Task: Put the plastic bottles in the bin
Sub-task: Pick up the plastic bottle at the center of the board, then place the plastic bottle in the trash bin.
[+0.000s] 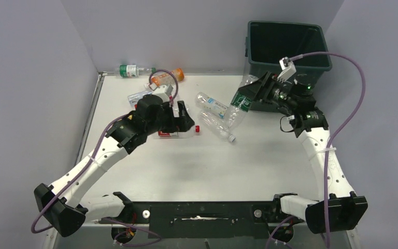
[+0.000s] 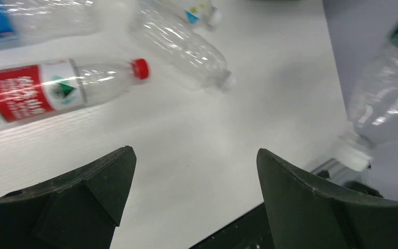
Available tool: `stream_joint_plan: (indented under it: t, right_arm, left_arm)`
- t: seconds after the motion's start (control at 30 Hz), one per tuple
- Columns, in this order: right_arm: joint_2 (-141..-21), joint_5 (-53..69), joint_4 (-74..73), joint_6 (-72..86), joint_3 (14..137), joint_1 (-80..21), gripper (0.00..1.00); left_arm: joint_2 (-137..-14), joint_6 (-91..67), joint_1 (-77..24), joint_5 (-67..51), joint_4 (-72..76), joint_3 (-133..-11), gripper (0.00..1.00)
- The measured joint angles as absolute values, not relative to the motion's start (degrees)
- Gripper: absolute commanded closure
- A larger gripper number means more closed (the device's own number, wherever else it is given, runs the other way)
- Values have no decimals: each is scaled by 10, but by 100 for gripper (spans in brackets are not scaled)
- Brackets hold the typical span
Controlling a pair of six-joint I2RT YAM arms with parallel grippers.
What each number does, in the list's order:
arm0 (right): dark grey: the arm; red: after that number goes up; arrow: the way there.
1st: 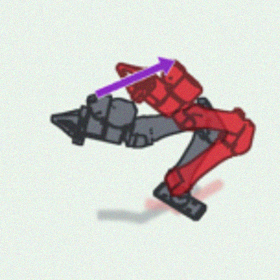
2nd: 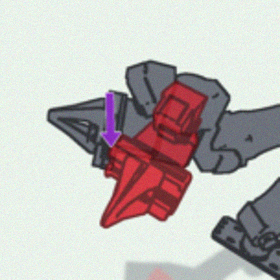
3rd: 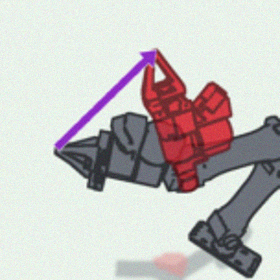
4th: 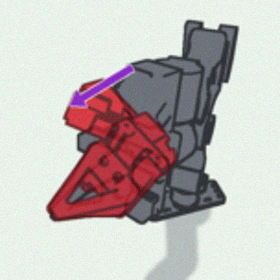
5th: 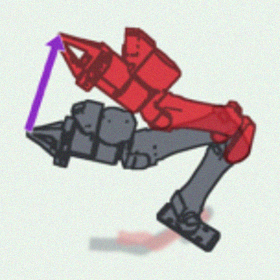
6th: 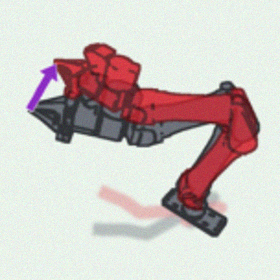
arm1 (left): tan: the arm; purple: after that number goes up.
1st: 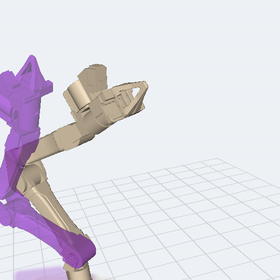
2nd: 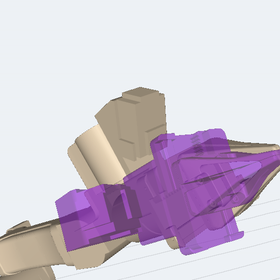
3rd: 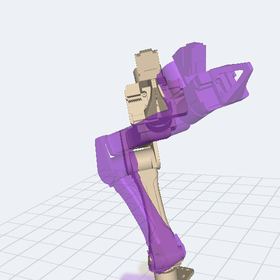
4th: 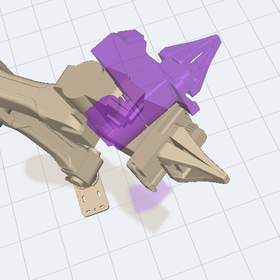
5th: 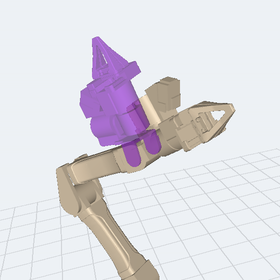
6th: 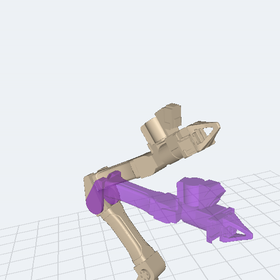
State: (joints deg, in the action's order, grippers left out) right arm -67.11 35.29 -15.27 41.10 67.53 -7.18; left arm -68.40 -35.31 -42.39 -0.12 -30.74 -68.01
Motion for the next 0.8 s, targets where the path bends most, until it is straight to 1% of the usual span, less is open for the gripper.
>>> stream_joint_plan:
  t: [0.1,0.27,0.4,0.6,0.8]
  right_arm:
    - [-689,368,-172,394,740,-32,40]
    - [-750,403,-187,376,875,56,40]
    - [-805,418,-173,382,952,123,39]
    - [-888,434,-93,436,1011,182,38]
    - [-971,440,32,528,1046,219,37]
  left_arm:
    - [-674,-350,-347,3,-325,-680,7]
    - [-684,-324,-260,18,-354,-683,6]
    - [-702,-307,-199,55,-378,-686,4]
    - [-694,-281,-118,102,-388,-678,3]
    - [-689,-257,-103,151,-389,-669,3]
